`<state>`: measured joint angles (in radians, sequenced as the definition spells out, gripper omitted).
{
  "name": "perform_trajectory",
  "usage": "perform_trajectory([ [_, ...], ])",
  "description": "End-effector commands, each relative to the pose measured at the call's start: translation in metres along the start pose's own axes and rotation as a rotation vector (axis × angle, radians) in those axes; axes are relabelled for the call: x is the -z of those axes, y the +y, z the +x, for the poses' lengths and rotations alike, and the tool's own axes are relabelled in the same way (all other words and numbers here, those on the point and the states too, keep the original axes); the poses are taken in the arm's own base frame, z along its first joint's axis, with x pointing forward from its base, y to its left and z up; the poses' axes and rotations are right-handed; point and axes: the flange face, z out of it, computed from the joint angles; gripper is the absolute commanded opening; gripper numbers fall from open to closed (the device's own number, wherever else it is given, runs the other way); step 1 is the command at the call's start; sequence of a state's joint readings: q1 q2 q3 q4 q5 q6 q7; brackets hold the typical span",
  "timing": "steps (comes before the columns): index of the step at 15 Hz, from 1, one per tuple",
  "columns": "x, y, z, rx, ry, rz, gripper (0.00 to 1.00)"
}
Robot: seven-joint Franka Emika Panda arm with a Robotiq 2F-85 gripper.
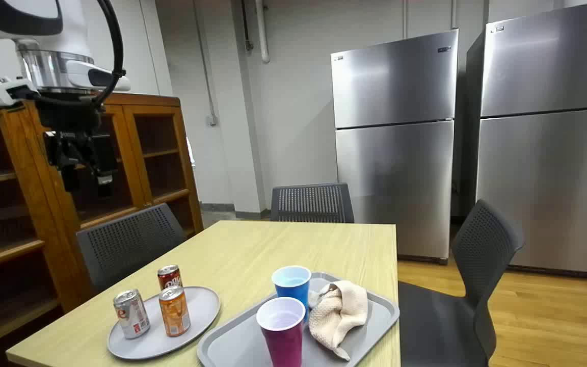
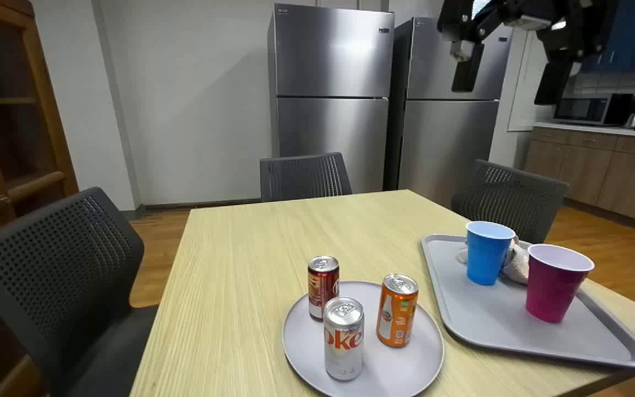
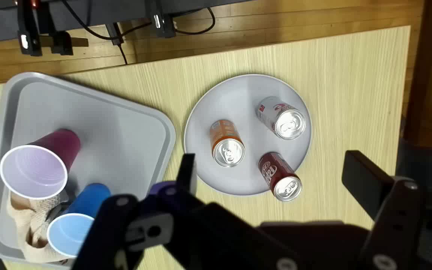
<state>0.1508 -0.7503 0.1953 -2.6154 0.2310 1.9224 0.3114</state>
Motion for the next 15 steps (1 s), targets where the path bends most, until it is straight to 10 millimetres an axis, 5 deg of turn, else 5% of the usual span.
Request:
perform_trajectory([
  [1,0.0,0.0,0.0,0.0,-0.002,-0.001,1.0],
  [15,-0.001,0.001,0.014,-0.02,0.111,-0.034,1.0],
])
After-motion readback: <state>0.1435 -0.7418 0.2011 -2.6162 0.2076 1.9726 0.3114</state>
